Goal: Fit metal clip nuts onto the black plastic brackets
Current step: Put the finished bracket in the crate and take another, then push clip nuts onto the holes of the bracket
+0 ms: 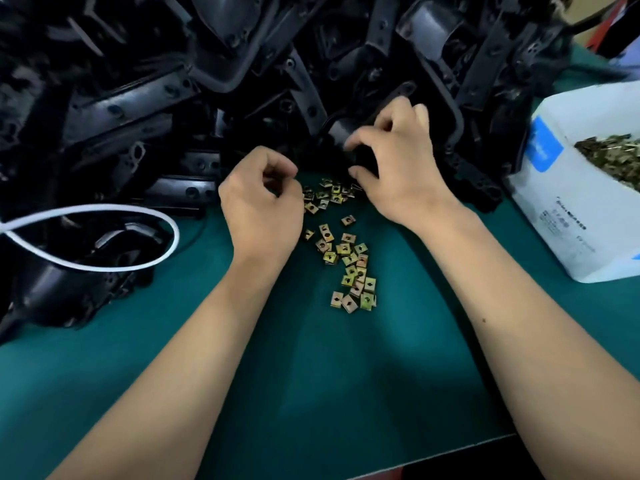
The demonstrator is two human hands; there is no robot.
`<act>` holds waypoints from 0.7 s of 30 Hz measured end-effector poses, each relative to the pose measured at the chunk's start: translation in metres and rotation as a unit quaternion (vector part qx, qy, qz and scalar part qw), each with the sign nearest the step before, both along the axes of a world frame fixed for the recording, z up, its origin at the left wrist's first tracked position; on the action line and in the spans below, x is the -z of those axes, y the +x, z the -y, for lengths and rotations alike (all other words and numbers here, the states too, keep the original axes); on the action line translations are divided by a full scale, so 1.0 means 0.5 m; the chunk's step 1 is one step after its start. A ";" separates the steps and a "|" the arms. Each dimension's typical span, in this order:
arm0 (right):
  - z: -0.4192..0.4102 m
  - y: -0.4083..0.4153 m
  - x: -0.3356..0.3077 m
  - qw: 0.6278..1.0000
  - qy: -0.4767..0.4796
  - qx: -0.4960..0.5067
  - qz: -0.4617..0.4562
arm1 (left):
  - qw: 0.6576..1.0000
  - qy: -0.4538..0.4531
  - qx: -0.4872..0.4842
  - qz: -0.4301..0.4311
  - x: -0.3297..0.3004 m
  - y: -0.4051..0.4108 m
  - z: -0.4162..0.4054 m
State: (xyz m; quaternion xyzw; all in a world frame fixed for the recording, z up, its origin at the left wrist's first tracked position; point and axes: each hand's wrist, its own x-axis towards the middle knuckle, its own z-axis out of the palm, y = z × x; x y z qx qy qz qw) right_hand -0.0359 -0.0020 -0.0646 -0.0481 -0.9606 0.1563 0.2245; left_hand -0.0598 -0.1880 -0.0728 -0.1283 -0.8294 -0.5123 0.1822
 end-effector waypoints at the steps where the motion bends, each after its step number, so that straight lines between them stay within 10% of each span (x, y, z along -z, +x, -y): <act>1: 0.004 0.002 0.000 1.000 -0.010 -0.006 -0.003 | 1.000 0.004 0.000 0.004 0.000 -0.002 0.001; 13: 0.069 0.017 0.012 0.984 -0.150 0.081 -0.058 | 0.999 0.026 -0.002 0.036 0.001 -0.005 0.002; 21: 0.057 0.046 -0.029 0.889 -0.273 -0.002 -0.367 | 0.989 0.141 0.015 0.050 0.004 -0.011 0.009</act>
